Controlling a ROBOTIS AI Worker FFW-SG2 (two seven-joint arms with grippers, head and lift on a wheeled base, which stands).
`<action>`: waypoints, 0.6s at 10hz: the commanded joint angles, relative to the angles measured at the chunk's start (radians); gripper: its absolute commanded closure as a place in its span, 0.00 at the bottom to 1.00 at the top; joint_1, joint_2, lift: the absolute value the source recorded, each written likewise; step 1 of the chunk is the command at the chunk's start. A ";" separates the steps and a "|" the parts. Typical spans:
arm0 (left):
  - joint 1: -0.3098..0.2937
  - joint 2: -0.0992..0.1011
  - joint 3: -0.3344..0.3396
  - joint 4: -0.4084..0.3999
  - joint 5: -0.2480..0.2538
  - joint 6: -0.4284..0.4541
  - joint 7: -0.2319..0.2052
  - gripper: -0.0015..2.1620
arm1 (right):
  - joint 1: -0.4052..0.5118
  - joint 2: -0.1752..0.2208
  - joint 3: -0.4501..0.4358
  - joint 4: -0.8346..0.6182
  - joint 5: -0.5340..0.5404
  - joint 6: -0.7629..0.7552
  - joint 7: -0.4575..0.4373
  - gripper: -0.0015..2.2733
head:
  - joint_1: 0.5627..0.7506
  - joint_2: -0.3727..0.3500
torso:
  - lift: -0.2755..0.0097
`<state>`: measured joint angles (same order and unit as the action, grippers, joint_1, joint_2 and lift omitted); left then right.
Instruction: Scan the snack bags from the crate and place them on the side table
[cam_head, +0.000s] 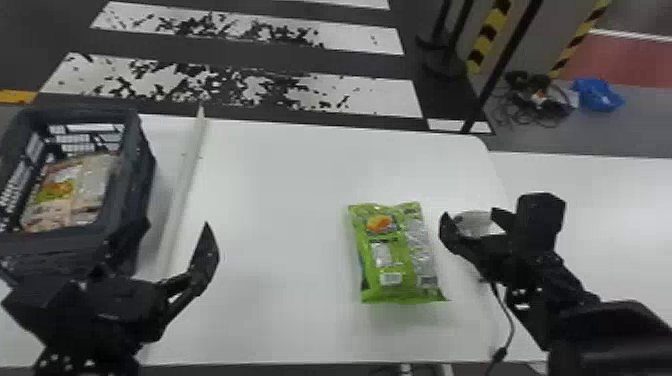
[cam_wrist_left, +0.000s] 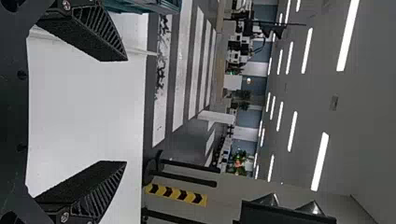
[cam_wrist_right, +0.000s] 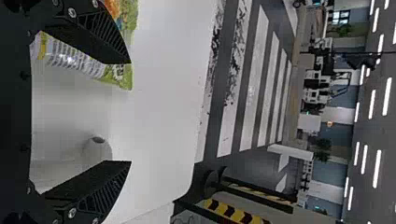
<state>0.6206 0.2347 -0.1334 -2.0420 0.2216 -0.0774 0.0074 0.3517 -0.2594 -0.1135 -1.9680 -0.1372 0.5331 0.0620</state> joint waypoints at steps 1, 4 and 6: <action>-0.002 0.000 0.000 0.003 0.001 0.000 -0.001 0.04 | -0.028 -0.027 -0.032 0.067 -0.001 0.058 0.019 0.06 | 0.70 0.26 | 0.68; -0.005 -0.003 0.000 0.016 0.002 -0.003 -0.001 0.04 | -0.100 -0.049 -0.052 0.224 -0.053 0.061 0.074 0.06 | 0.70 0.17 | 0.68; -0.007 -0.002 -0.002 0.017 0.002 -0.003 -0.001 0.04 | -0.149 -0.050 -0.045 0.314 -0.039 0.055 0.078 0.10 | 0.70 0.15 | 0.68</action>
<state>0.6149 0.2323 -0.1348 -2.0252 0.2237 -0.0804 0.0061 0.2154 -0.3090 -0.1592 -1.6774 -0.1801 0.5893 0.1412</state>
